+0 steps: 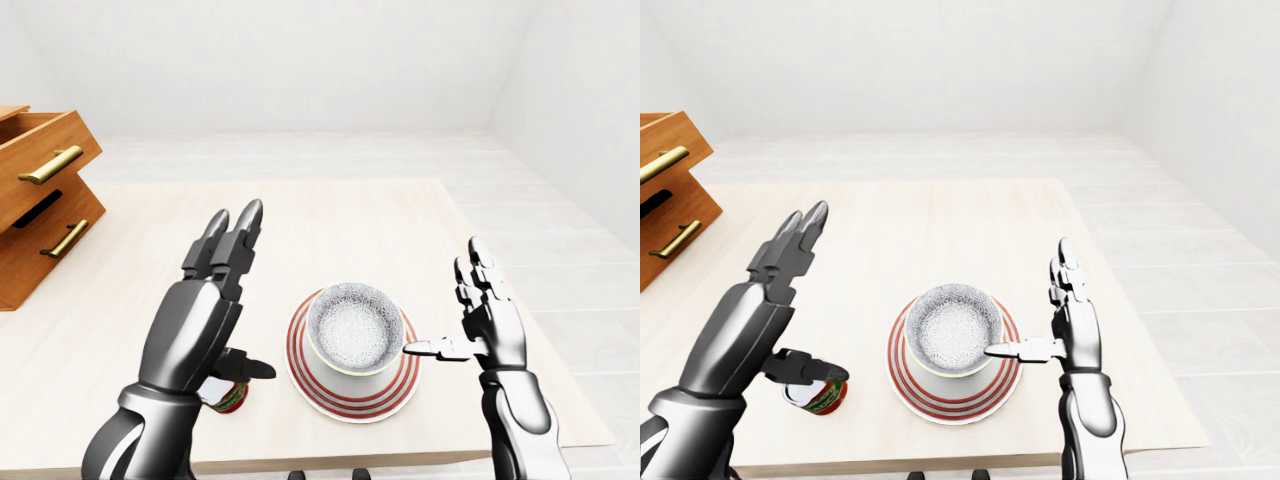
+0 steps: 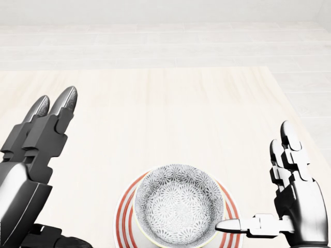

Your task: Put the bowl on the plate.

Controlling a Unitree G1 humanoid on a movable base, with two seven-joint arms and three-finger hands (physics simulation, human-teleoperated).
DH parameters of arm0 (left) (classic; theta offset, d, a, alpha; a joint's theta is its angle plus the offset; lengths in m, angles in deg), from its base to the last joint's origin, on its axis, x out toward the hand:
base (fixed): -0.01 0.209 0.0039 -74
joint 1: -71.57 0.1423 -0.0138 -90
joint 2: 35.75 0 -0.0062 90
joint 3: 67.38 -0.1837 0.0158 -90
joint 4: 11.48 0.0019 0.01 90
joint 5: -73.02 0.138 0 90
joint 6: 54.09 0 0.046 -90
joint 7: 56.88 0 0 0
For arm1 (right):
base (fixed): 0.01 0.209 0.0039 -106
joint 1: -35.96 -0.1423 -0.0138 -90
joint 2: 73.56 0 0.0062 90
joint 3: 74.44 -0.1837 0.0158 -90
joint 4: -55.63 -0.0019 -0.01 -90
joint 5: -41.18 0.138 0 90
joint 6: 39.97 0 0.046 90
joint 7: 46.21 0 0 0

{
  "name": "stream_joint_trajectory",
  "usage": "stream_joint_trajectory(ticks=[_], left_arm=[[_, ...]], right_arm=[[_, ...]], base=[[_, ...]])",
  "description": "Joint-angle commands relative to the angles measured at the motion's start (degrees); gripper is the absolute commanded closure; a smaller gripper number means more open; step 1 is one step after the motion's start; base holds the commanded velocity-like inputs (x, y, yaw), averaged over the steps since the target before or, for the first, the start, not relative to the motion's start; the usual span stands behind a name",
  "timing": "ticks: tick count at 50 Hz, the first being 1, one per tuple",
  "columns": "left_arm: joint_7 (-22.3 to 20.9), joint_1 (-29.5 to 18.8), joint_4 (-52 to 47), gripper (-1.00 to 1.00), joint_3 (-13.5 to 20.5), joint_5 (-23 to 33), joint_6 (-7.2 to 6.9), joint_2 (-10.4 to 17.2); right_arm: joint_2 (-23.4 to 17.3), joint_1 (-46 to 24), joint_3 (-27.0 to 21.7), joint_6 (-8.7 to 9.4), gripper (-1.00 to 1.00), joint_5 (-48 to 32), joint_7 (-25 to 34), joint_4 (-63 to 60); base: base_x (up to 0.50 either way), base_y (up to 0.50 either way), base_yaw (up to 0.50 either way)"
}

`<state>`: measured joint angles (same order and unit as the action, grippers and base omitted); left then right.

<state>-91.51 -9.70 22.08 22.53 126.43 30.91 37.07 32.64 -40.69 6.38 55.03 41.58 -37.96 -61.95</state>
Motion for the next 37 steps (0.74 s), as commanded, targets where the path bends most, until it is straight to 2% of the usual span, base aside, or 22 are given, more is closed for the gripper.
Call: stream_joint_trajectory(ticks=[1,2,9,13,17,27,37], left_arm=[[0.5,-3.3,-0.4,-1.00,8.4,-11.0,0.00,1.4],[0.9,-3.7,-0.2,-1.00,10.2,-12.1,0.00,1.5],[2.7,-2.6,1.2,-1.00,13.2,-16.5,0.00,2.8],[3.0,-2.8,1.8,-1.00,16.2,-18.7,0.00,3.7],[3.4,-1.9,2.5,-1.00,18.1,-20.8,0.00,3.6],[4.1,0.4,3.3,-1.00,19.1,-22.2,0.00,3.1],[3.4,1.1,3.0,-1.00,20.2,-22.6,0.00,2.9]], right_arm=[[0.2,0.7,-0.5,0.00,-1.00,-0.1,0.4,-1.3],[0.3,0.8,-0.5,0.00,-1.00,-0.2,0.4,-1.5],[0.4,1.5,-1.2,0.00,-1.00,-0.1,1.0,-2.4],[0.5,1.8,-1.9,0.00,-1.00,0.1,1.3,-3.6],[0.6,2.4,-2.6,0.00,-1.00,0.1,1.7,-4.0],[0.4,2.1,-5.6,0.00,-1.00,0.2,2.9,-7.7],[0.1,1.7,-12.1,0.00,-1.00,1.4,6.0,-13.6]], base=[[0.00,0.00,0.00],[0.00,0.00,0.00],[0.00,0.00,0.00],[0.00,0.00,0.00],[0.00,0.00,0.00],[0.00,0.00,0.00],[0.00,0.00,0.00]])
